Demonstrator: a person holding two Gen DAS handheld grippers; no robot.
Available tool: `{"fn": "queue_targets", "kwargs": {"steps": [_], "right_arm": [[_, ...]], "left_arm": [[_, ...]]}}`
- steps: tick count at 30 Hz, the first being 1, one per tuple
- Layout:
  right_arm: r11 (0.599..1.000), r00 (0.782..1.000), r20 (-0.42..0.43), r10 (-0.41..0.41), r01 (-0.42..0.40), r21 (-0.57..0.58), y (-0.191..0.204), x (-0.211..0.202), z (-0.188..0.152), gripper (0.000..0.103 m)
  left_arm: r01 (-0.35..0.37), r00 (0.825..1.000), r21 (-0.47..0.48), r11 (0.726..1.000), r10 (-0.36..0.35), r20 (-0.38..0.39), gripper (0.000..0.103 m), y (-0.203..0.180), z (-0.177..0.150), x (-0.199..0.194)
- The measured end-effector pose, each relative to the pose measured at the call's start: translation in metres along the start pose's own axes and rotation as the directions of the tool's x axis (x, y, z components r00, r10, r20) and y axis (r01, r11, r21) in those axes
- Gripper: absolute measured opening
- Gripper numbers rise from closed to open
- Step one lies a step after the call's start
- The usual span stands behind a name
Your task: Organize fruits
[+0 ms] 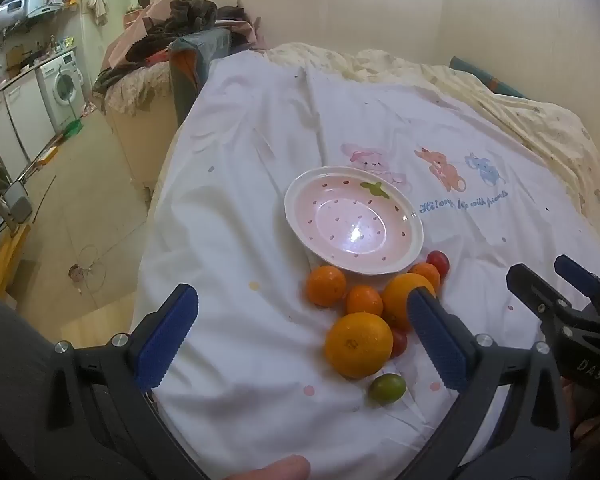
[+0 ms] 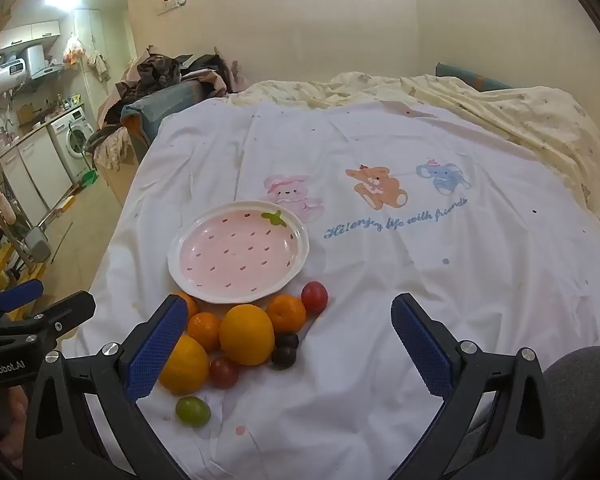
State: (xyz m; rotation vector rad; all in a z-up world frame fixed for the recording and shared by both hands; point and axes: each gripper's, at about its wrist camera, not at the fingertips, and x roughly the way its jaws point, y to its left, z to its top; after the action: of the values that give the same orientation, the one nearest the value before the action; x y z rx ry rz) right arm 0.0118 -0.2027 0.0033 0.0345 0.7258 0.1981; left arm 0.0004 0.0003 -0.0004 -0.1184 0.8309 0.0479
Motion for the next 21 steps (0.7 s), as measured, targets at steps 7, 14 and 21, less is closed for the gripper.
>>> {"fn": "queue_targets", "kwargs": {"steps": [7, 14, 21], "right_arm": [[1.0, 1.0, -0.013, -0.007, 0.007, -0.004, 0.0002, 0.001, -0.0001, 0.103], [1.0, 1.0, -0.012, -0.013, 0.013, -0.011, -0.0011, 0.0022, -0.0012, 0.103], [1.0, 1.0, -0.008, -0.018, 0.018, -0.012, 0.0015, 0.0016, -0.0015, 0.103]], "left_arm": [[-0.014, 1.0, 0.003, 1.0, 0.014, 0.015, 0.103, -0.0059, -0.0018, -0.0053], [-0.003, 1.0, -0.004, 1.0, 0.003, -0.001, 0.103, -0.0015, 0.0, 0.0041], [-0.005, 1.0, -0.015, 1.0, 0.005, -0.001, 0.103, 0.0034, 0.0, 0.0008]]}}
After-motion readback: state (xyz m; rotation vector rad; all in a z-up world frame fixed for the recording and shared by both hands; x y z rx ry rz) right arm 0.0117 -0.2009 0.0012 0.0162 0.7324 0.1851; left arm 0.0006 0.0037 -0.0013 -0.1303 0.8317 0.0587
